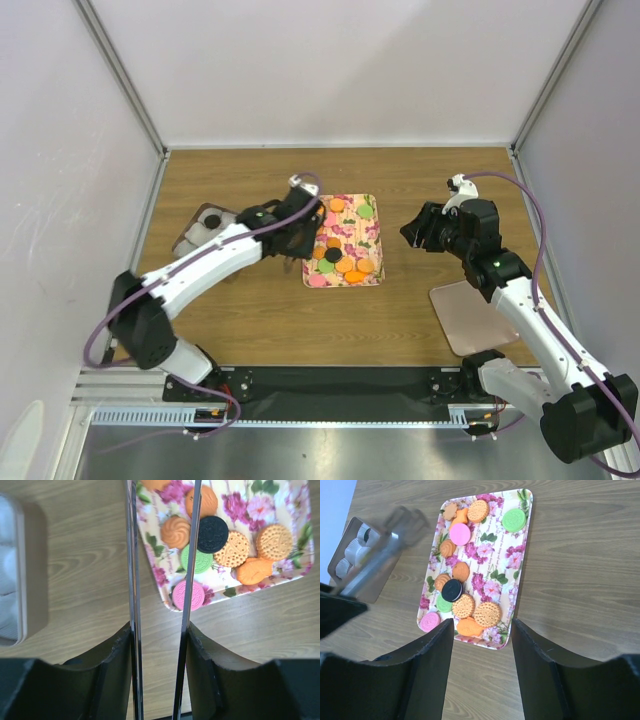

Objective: Pack the cookies

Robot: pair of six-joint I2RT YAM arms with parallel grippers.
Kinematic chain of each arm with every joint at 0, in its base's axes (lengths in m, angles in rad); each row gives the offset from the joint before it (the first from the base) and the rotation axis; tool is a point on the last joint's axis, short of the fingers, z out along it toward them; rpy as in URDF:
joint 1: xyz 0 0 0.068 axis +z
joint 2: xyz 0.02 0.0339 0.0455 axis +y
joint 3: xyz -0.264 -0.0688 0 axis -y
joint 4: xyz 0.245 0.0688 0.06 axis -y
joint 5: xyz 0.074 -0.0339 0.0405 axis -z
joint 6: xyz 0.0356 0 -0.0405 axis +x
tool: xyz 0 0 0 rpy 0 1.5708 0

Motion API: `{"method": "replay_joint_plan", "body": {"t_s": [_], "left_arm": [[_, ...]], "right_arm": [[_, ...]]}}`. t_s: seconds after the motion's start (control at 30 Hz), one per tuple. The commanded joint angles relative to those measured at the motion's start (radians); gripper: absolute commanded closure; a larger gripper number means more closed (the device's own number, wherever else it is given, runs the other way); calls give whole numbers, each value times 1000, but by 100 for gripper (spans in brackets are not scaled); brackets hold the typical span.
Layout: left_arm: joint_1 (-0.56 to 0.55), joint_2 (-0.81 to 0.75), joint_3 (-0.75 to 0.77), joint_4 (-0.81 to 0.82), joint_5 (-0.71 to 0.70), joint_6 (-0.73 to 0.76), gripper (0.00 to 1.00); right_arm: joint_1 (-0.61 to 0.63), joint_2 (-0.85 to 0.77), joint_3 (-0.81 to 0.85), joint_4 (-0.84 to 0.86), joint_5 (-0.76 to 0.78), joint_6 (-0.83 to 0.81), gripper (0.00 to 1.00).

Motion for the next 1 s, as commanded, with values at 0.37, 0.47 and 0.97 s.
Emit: {"method": "replay_joint_plan", "body": {"t_s": [0.37,0.47,0.97], "left_arm": [[-32,264,143,60,-37,8,53],[-32,283,157,60,-40,11,52],[-43,324,175,65,-33,15,53]], "right_arm": [[1,4,8,27,16,-9,45],[3,3,8,27,16,-10,45],[1,1,8,27,16,-12,45]]}}
